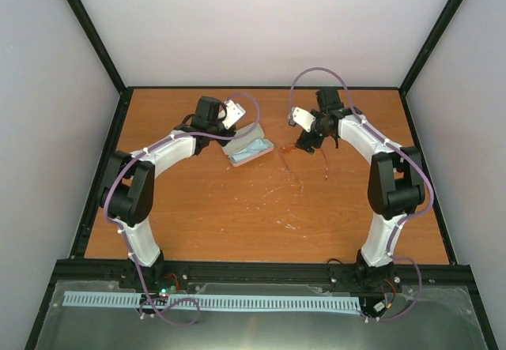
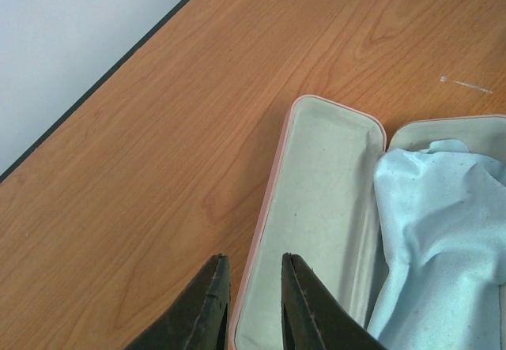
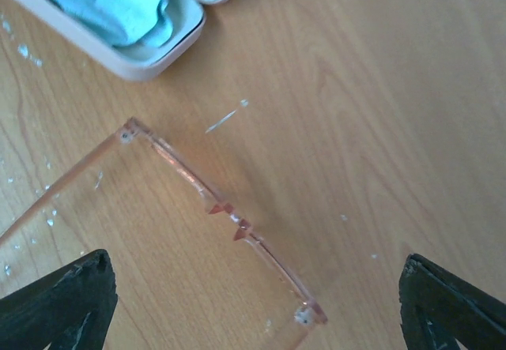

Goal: Organize the sunglasses
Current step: Pick up the sunglasses from the center of the board.

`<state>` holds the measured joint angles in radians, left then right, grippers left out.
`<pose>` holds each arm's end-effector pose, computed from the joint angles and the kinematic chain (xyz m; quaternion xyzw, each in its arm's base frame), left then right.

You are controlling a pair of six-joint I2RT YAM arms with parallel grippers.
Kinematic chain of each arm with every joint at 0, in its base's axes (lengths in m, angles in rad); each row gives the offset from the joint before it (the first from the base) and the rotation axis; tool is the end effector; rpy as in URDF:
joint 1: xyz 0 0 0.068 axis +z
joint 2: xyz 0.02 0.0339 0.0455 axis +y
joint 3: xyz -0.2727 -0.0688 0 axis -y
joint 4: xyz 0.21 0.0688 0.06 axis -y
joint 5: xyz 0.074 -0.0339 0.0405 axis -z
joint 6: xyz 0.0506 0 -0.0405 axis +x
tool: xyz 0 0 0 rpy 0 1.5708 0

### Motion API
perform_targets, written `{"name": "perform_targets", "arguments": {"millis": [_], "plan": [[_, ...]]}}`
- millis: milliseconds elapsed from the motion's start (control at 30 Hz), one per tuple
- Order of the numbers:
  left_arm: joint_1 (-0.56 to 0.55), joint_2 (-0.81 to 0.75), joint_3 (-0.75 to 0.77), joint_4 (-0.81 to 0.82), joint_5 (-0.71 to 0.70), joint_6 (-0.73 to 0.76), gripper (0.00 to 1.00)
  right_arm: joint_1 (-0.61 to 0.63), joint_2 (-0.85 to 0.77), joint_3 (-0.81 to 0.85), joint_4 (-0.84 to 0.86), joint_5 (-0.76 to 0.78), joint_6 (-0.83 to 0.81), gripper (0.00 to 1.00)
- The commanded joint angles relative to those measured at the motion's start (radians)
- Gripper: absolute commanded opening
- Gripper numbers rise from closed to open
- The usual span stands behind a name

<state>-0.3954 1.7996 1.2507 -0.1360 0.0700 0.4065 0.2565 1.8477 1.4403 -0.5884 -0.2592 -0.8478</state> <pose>0.3574 -0.1530 0.2420 0.3662 0.8255 -0.0292 0.4285 0.3623 0.1084 0.2445 -0.5300 0.7904 0.0366 0.3051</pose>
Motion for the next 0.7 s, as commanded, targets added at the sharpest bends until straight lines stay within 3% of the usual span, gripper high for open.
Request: {"name": "perform_targets", "arguments": {"millis": [0, 133, 667], "plan": [[-0.002, -0.034, -0.002, -0.010, -0.020, 0.001, 0.21, -0.003, 0.035, 0.048, -0.081, -0.013, -0.137, 0.93], [-0.002, -0.032, -0.010, -0.005, -0.018, -0.003, 0.21, -0.001, 0.040, 0.027, -0.105, 0.000, -0.174, 0.87], [0.003, -0.032, -0.014, -0.004, -0.023, -0.004, 0.21, 0.042, 0.180, 0.109, -0.064, 0.016, -0.189, 0.78]]}}
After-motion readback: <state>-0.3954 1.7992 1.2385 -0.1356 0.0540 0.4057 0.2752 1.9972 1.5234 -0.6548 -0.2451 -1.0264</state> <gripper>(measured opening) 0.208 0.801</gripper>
